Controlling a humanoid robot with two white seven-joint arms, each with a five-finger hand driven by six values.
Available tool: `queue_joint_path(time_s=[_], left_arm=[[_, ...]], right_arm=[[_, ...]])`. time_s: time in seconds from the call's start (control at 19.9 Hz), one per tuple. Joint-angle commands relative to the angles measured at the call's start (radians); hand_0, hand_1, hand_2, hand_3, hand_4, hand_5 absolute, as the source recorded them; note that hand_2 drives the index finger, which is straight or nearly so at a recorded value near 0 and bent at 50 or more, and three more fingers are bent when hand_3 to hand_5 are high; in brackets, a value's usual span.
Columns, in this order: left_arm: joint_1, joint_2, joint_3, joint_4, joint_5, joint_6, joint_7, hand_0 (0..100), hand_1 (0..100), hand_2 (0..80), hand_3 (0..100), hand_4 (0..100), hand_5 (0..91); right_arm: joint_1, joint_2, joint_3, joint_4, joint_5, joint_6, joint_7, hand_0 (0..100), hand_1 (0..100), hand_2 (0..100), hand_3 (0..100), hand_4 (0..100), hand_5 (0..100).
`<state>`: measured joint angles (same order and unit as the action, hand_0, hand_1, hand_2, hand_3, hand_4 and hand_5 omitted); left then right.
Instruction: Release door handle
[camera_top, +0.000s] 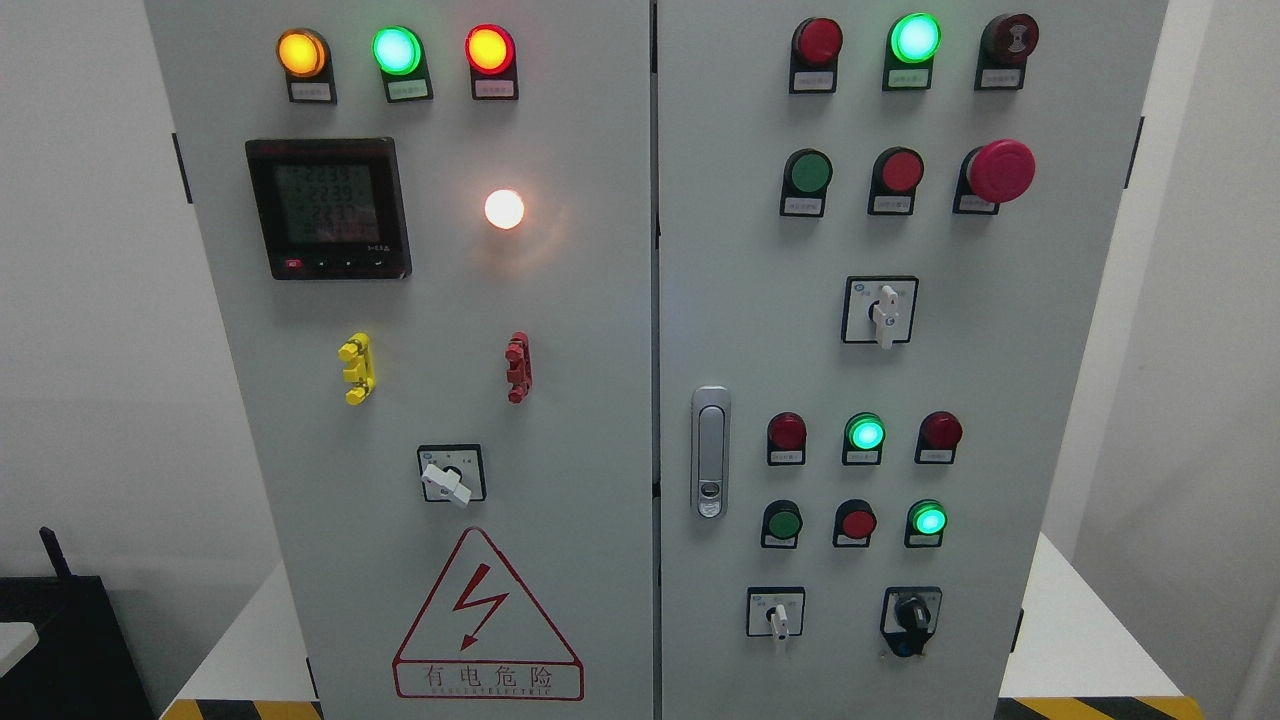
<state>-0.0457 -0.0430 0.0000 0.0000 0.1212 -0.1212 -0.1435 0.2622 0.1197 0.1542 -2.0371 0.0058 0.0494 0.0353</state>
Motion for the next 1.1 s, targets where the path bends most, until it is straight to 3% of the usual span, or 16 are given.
queue_joint_path(time_s=[0.0,0.4,0.5,0.7,0.75,0.9,1.05], left_arm=[[0.001,0.0,0.011,0.017,0.0,-0.001,0.001,12,39,0.0,0,0,0.0],[0.0,0.0,0.011,0.017,0.0,0.0,0.001,12,39,0.0,0,0,0.0],[0.0,0.0,0.011,0.017,0.0,-0.001,0.001,12,39,0.0,0,0,0.0],[0.0,0.0,0.011,0.017,0.0,0.0,0.001,12,39,0.0,0,0,0.0],[0.0,0.0,0.011,0.017,0.0,0.0,0.001,12,39,0.0,0,0,0.0],[0.0,0.0,0.011,0.017,0.0,0.0,0.001,12,39,0.0,0,0,0.0],[0.0,0.0,0.011,0.017,0.0,0.0,0.001,12,39,0.0,0,0,0.0]], right_arm=[[-0.003,-0.002,0.011,0.005,0.008,-0.002,-0.005,38,3,0,11,0,0],[0.0,-0.002,0.011,0.005,0.014,-0.006,-0.005,38,4,1,16,5,0],[0.005,-0.003,0.011,0.0,0.02,-0.013,-0.006,37,6,5,31,18,0],[0.003,-0.012,0.007,-0.003,0.075,-0.049,-0.014,37,9,7,42,32,0],[0.003,-0.014,0.007,-0.003,0.109,-0.077,-0.015,37,10,8,45,36,5],[-0.009,-0.015,0.007,0.011,0.335,-0.181,-0.073,35,13,11,54,45,20],[-0.041,-0.008,0.01,0.029,0.638,-0.263,-0.201,39,12,17,58,48,29]])
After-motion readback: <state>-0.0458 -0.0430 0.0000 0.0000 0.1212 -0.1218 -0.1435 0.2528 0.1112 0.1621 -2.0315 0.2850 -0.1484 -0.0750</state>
